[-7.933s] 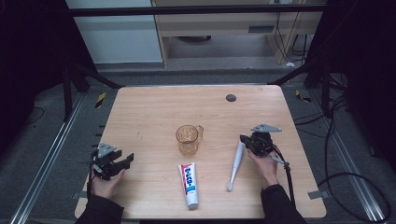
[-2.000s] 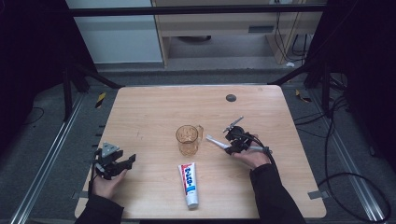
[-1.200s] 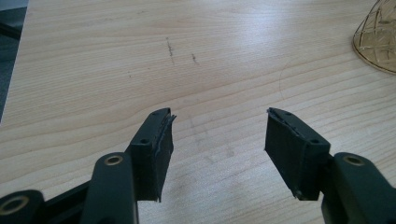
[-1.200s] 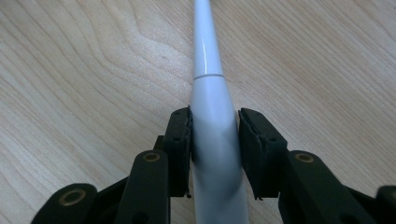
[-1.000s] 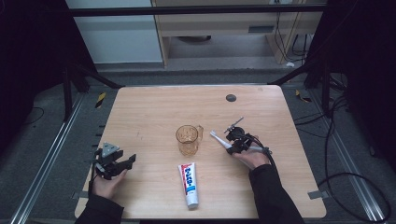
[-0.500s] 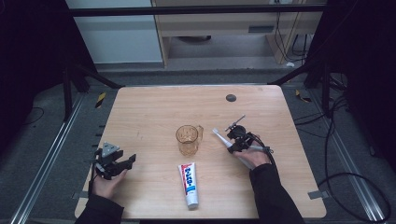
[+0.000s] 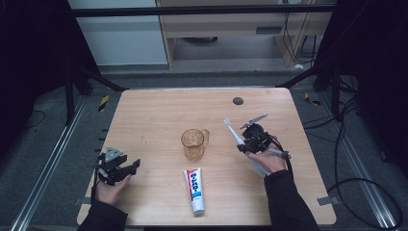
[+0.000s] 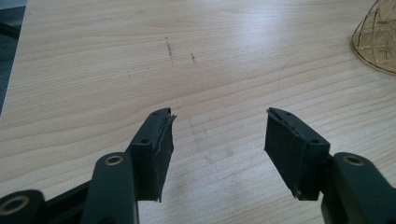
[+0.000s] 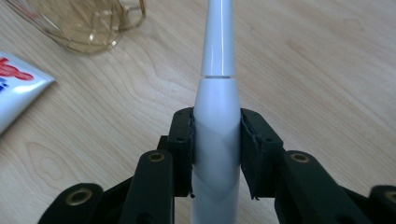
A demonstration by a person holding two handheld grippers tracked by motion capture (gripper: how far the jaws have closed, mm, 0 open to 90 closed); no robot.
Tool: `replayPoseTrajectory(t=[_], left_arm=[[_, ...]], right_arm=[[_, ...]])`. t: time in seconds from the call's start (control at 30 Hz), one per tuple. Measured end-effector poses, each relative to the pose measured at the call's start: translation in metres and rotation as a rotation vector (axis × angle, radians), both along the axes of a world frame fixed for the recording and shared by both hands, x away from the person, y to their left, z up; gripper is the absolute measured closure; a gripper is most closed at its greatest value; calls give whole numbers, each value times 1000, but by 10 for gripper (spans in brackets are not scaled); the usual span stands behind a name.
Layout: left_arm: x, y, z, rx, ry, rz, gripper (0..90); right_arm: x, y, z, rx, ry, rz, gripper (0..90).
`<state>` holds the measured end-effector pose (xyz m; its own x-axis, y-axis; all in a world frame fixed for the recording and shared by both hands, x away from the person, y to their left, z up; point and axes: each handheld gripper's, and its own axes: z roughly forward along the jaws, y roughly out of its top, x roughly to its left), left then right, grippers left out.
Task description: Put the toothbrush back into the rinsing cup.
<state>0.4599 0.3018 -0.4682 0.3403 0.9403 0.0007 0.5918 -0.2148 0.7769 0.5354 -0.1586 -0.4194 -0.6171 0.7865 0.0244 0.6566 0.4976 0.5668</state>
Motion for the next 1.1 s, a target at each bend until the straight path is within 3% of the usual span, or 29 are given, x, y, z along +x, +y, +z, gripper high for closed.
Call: replayPoseTrajectory(t=[0.07, 0.2, 0.63, 0.8, 1.0, 1.1], left_arm=[[0, 0, 0, 1, 0, 2, 411], [0, 0, 0, -2, 1, 5, 411], [-1, -1, 1, 5, -9, 8, 410], [-1, -1, 1, 4, -8, 8, 410], [-1, -1, 0, -1, -10, 7, 409], [-2, -2, 0, 0, -12, 5, 409]], right_arm=[[-1, -1, 2, 10, -9, 0, 674], [-8, -6, 15, 70, -87, -6, 673], [-23, -11, 40, 359, -369, -132, 673], [-27, -8, 47, 442, -465, -172, 673], [-28, 2, 53, 527, -552, -196, 673], [-28, 7, 55, 534, -565, -197, 673]])
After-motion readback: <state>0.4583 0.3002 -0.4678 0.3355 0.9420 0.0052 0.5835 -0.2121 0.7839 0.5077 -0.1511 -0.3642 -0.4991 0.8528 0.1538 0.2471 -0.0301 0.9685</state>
